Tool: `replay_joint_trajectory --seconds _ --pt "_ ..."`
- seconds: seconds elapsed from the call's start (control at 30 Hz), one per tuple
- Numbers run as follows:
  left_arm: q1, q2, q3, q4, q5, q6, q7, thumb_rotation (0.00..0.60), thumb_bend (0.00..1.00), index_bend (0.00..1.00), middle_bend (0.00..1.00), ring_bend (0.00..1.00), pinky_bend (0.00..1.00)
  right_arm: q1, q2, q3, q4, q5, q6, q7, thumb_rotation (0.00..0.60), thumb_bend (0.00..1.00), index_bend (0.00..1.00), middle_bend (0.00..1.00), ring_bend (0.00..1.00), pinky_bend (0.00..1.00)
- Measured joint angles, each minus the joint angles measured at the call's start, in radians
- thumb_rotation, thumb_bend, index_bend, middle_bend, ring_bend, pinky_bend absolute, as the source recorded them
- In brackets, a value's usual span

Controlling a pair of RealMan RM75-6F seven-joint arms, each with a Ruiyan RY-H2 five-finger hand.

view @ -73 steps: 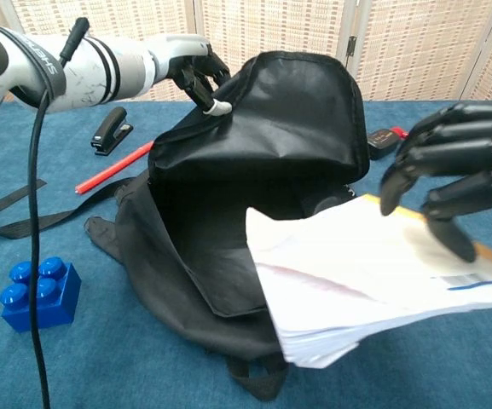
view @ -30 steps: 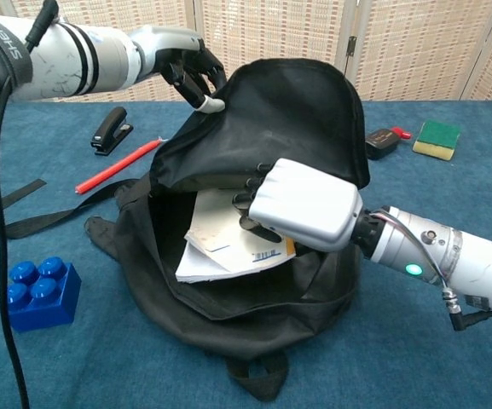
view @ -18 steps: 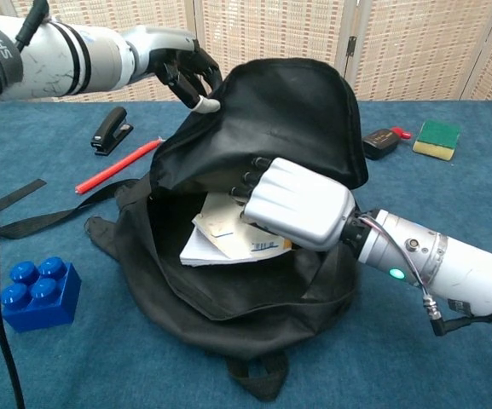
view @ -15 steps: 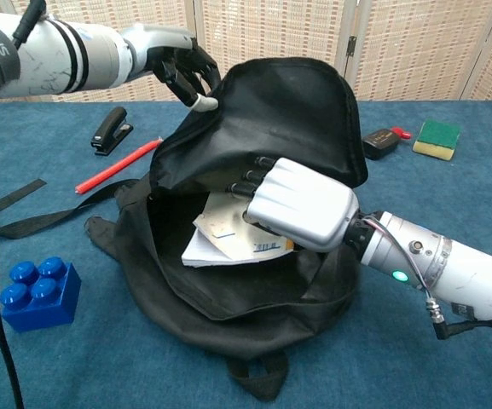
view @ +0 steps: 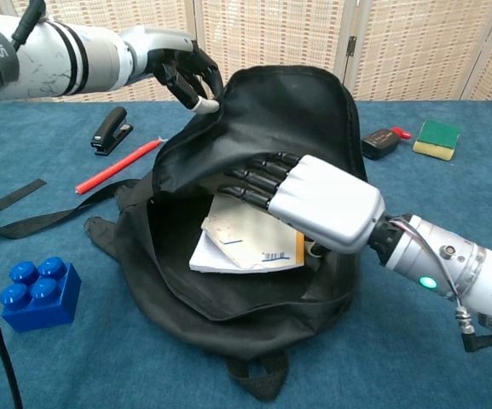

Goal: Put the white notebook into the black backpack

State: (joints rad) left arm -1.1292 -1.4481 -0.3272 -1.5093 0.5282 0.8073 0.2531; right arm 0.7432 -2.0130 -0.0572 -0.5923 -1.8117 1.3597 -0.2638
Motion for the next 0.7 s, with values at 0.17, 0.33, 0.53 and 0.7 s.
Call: replay_joint_trajectory --seconds 0.17,0.33,0.53,0.7 --pt "0.002 0.008 0.009 -0.016 0.004 0.003 0.004 0.6 0.47 0.48 0.3 0.26 0.05 -0.025 0.068 -0.012 -0.109 -0.002 0.027 -0.017 0.6 0.08 0.0 0.09 0.15 0.11" --pt "0.008 0.021 0.024 -0.054 0.03 0.009 0.012 0.6 0.47 0.45 0.29 0.25 0.05 -0.055 0.156 -0.032 -0.256 -0.003 0.041 -0.028 0.6 0.08 0.0 0.11 0.18 0.12" --pt "0.016 0.046 0.048 -0.114 0.062 0.008 0.024 0.6 0.47 0.35 0.23 0.2 0.02 -0.1 0.321 -0.074 -0.496 -0.008 0.04 -0.076 0.6 0.08 0.0 0.14 0.2 0.13" --pt "0.033 0.086 0.063 -0.169 0.096 0.006 0.019 0.6 0.47 0.29 0.21 0.18 0.01 -0.153 0.473 -0.125 -0.641 -0.035 0.066 -0.097 0.6 0.08 0.02 0.17 0.23 0.17"
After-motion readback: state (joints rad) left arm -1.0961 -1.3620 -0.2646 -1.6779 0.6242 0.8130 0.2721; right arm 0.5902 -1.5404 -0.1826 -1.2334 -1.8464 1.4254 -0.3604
